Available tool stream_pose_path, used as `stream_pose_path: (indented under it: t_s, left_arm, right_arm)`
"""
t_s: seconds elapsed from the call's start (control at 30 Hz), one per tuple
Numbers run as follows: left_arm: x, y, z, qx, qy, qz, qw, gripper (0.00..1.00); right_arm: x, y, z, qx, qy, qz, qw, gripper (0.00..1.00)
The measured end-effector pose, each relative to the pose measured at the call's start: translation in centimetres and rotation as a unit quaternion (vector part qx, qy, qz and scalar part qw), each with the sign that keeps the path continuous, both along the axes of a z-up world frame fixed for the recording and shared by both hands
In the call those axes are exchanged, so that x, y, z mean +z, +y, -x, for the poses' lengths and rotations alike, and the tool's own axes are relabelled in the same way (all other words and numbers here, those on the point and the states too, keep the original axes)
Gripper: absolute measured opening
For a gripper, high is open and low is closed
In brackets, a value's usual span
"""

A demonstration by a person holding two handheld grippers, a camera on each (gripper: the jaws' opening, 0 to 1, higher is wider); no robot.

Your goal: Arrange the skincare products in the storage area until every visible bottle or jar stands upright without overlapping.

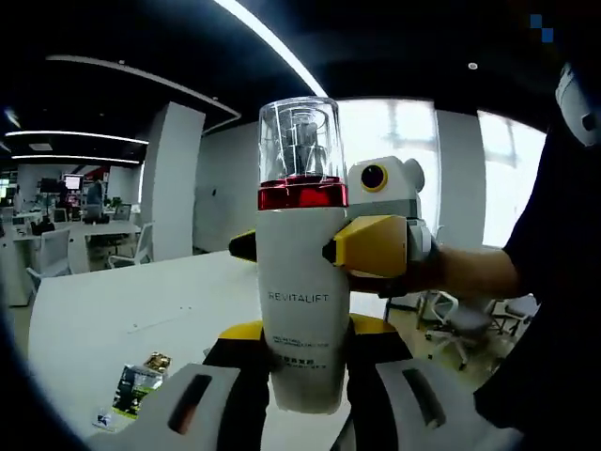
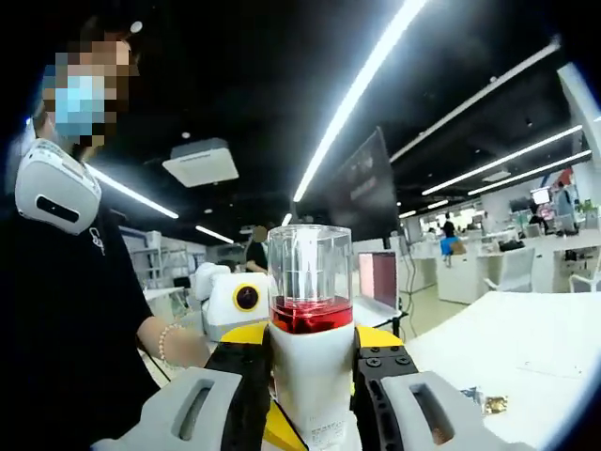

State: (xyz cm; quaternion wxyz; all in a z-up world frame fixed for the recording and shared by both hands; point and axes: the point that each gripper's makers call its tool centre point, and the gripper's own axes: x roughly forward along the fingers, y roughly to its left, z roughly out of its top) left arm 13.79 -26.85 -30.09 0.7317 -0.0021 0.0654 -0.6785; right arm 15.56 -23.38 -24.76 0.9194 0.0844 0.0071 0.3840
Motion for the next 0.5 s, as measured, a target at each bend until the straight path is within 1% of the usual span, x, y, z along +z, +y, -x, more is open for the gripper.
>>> stream_pose_path:
  t_s: [0.07, 0.13, 0.17, 0.2, 0.23, 0.27, 0.33, 0.47, 0.5]
  left_arm:
    - [-0.2, -0.1, -0.7, 0.026, -0.011, -0.008, 0.9996, 0.28]
    - [-0.4, -0.1, -1.1, 0.038, -0.01, -0.013, 0.9991, 0.28]
    - [-0.4, -0.1, -1.3, 0.043, -0.009, -0.011, 0.999, 0.28]
    - [-0.5, -0.1, -1.5, 0.053, -0.011, -0.013, 0.9985, 0.28]
    - [-0.6, -0.1, -1.6, 0.061, -0.013, -0.016, 0.9979, 0.28]
    - [-0.7, -0.1, -2.0, 0.076, -0.029, -0.024, 0.9964, 0.28]
    - [-0.7, -0.2, -2.3, 0.093, -0.04, -0.03, 0.9944, 0.28]
    - [-0.5, -0.4, -3.0, 0.118, -0.035, -0.024, 0.9921, 0.28]
    - [-0.5, -0.5, -3.2, 0.127, -0.031, -0.022, 0.9911, 0.28]
  right_arm:
    - [-0.2, -0.4, -0.6, -0.024, 0.007, 0.009, 0.9997, 0.25]
    - [-0.5, -0.6, -1.1, -0.04, 0.017, 0.012, 0.999, 0.25]
    - [-0.5, -0.7, -1.3, -0.044, 0.017, 0.013, 0.9988, 0.25]
    - [-0.7, -0.7, -1.5, -0.053, 0.025, 0.014, 0.9982, 0.25]
    - [-0.7, -0.7, -1.6, -0.058, 0.026, 0.019, 0.9978, 0.25]
    - [-0.8, -0.9, -1.8, -0.065, 0.028, 0.025, 0.9972, 0.25]
    - [-0.9, -1.0, -2.1, -0.081, 0.032, 0.029, 0.9958, 0.24]
    - [-0.8, -1.3, -2.9, -0.117, 0.044, 0.012, 0.9921, 0.24]
    - [-0.9, -1.5, -3.2, -0.131, 0.053, 0.003, 0.99, 0.24]
